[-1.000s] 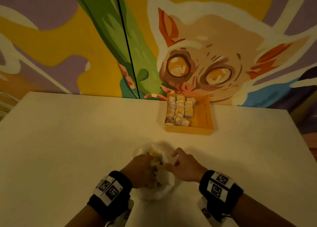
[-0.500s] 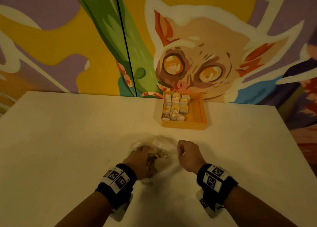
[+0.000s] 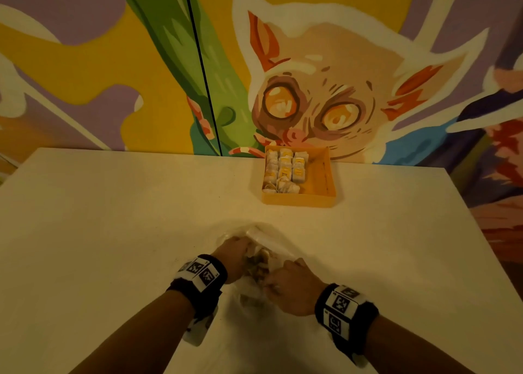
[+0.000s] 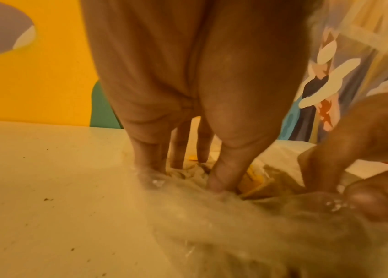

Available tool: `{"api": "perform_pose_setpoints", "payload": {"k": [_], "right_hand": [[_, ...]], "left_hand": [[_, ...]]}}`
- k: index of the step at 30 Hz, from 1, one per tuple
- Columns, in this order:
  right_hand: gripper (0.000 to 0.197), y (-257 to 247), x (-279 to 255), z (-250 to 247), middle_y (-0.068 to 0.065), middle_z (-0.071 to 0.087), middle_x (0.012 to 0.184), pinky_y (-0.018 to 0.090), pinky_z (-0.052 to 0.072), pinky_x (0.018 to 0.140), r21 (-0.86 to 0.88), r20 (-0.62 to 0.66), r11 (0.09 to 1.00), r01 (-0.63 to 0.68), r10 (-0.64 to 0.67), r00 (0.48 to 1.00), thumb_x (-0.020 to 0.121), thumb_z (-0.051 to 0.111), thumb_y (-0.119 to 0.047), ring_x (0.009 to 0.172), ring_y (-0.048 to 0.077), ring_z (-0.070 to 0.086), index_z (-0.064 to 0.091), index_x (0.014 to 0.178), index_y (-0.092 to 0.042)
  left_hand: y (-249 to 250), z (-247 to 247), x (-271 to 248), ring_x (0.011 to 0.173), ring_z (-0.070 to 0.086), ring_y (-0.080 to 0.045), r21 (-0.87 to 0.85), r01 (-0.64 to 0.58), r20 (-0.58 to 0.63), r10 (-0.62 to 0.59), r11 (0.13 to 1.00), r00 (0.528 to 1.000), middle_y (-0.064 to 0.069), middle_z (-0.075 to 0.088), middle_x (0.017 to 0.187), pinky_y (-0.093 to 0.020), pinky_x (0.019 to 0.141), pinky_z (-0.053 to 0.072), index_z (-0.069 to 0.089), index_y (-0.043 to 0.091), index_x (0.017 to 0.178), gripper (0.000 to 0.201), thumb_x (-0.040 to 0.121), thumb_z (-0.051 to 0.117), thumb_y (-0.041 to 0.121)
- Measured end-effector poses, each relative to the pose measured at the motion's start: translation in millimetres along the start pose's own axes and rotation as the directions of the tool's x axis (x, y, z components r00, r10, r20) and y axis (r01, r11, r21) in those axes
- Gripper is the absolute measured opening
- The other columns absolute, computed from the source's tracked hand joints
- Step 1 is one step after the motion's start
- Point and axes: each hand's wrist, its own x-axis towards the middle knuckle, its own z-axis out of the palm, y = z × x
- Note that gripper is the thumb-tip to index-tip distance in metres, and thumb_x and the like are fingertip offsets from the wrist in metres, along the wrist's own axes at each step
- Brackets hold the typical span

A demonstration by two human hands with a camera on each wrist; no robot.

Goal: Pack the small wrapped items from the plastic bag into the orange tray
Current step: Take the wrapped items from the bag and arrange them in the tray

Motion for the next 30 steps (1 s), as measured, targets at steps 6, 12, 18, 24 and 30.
{"api": "perform_pose_setpoints", "payload": {"k": [6,12,18,24,30], "right_hand": [[0.041,5,-7,-16,-0.005,0.043,0.062,0.033,0.022,0.076,-0.017,0.012,0.998,0.061,-0.061,0.998,0.08,0.027,-0.052,0.069,0.019,0.034,0.059,0.066,-0.031],[0.033,10,-9,-7,-0.009,0.061,0.112,0.038,0.023,0.101,-0.031,0.046,0.995,0.098,-0.096,0.994,0.083,0.049,-0.048,0.111,0.02,0.044,0.069,0.106,-0.034],[0.026,15,-12,-1,-0.006,0.065,0.103,0.032,0.022,0.082,-0.01,-0.061,0.992,0.125,-0.126,0.99,0.082,0.05,-0.038,0.097,0.022,0.055,0.07,0.095,-0.029],[0.025,19,-12,-6,-0.004,0.068,0.102,0.036,0.043,0.085,0.085,-0.072,0.989,0.119,-0.113,0.991,0.083,0.051,-0.035,0.09,0.026,0.061,0.071,0.095,-0.026],[0.02,20,-7,-9,-0.005,0.068,0.103,0.035,0.045,0.086,0.101,-0.109,0.992,0.079,-0.068,0.992,0.082,0.055,-0.033,0.092,0.024,0.061,0.071,0.091,-0.025]], "left_hand": [[-1,5,3,0.123,0.049,-0.027,-0.008,0.015,-0.066,-0.016,1.0,0.998,-0.005,0.052,0.134,-0.037,0.103,0.043,0.046,0.016,0.132,0.055,0.086,0.064,0.042],[30,13,4,0.122,0.047,-0.029,0.171,-0.065,0.084,0.051,0.983,0.995,-0.003,0.043,0.138,-0.043,0.1,0.046,0.038,0.036,0.133,0.075,0.067,0.058,0.065],[48,27,2,0.138,0.021,-0.041,0.208,0.075,0.0,-0.077,0.975,0.997,-0.016,0.016,0.152,-0.047,0.112,0.028,0.023,0.02,0.145,0.078,0.084,0.055,0.056],[54,22,6,0.138,0.027,-0.036,0.21,0.009,0.025,-0.014,0.978,1.0,-0.018,0.029,0.15,-0.045,0.116,0.024,0.028,0.011,0.145,0.071,0.089,0.054,0.045],[45,9,6,0.103,0.059,-0.027,-0.034,-0.006,0.015,0.007,0.999,1.0,-0.006,0.061,0.113,-0.036,0.087,0.049,0.056,0.015,0.105,0.037,0.081,0.061,0.042]]}}
